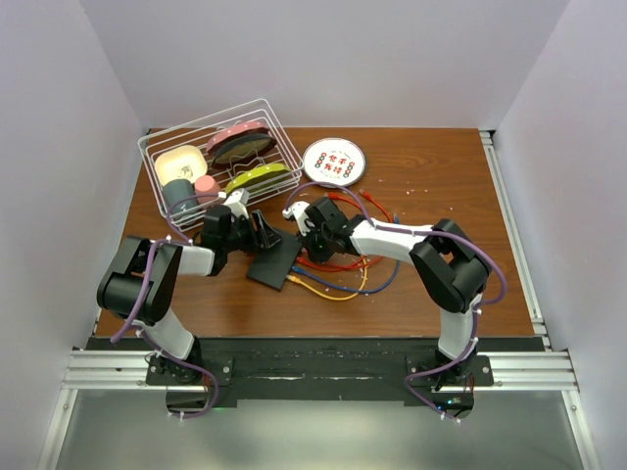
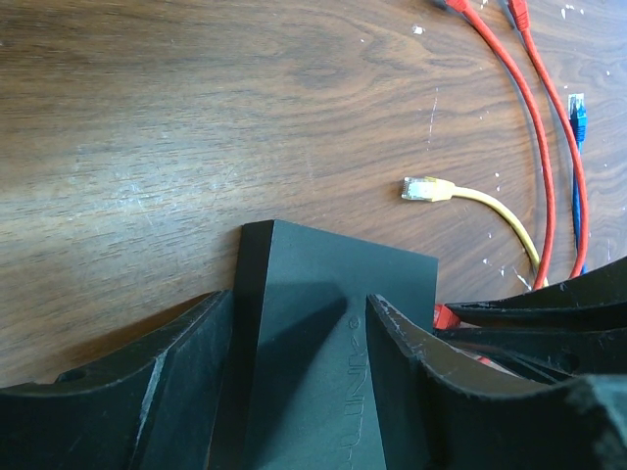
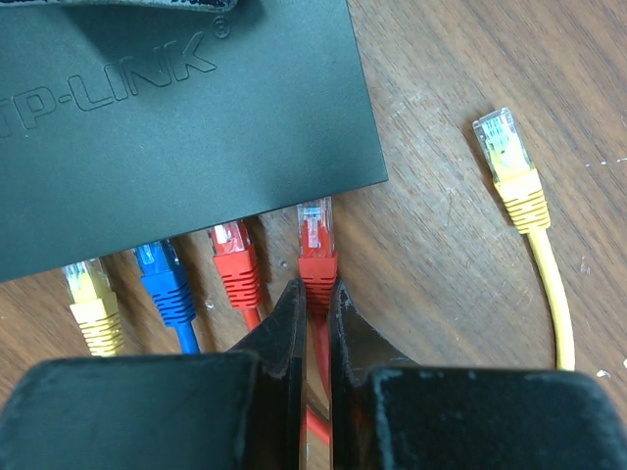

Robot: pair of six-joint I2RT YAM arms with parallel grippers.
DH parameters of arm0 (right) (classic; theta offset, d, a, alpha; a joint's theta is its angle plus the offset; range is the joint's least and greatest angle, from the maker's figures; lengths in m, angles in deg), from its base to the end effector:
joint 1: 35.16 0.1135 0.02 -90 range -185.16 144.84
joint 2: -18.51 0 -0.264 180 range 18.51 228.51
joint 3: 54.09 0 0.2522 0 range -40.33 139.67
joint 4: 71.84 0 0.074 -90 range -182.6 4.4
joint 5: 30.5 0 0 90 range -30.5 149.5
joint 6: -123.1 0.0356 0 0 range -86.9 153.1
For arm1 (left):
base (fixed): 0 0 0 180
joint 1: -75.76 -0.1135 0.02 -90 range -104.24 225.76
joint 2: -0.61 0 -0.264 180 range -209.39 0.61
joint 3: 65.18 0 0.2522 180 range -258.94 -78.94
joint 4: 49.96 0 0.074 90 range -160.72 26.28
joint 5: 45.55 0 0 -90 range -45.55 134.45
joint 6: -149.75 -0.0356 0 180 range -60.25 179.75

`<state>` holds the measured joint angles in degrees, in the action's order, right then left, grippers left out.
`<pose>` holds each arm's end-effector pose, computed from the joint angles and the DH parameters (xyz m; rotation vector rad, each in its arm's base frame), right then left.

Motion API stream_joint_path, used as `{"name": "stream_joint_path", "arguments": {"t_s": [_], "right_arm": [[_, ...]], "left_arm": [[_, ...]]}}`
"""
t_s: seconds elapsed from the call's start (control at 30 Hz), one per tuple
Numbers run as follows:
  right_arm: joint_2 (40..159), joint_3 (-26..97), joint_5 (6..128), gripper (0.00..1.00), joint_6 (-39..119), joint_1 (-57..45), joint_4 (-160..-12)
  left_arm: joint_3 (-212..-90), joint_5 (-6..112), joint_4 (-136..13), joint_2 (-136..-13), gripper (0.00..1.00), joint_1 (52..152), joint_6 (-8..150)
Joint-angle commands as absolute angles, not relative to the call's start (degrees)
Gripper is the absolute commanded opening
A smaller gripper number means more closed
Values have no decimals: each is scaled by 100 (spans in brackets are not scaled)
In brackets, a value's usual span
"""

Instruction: Insert the plug into the switch port

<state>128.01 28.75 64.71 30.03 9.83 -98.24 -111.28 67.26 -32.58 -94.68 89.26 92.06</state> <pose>0.2801 0.2846 0.1617 -1.0697 2.3045 0.4115 0.2884 -0.0834 0.1292 -0.1156 2.2065 -0.8836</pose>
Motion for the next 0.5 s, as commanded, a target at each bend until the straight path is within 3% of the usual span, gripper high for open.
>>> {"name": "stream_joint_path", "arguments": {"t_s": [0.0,0.47], "right_arm": [[12504,2964,6504,0,2976,1089,-9518],[12354,3078,6424,0,2958,1124,-9570]], "left_arm": [[-11102,7012,-3006,-9511,60,8912,9236],[-11023,7073,-2900,-9511,58,8912,9288]]}}
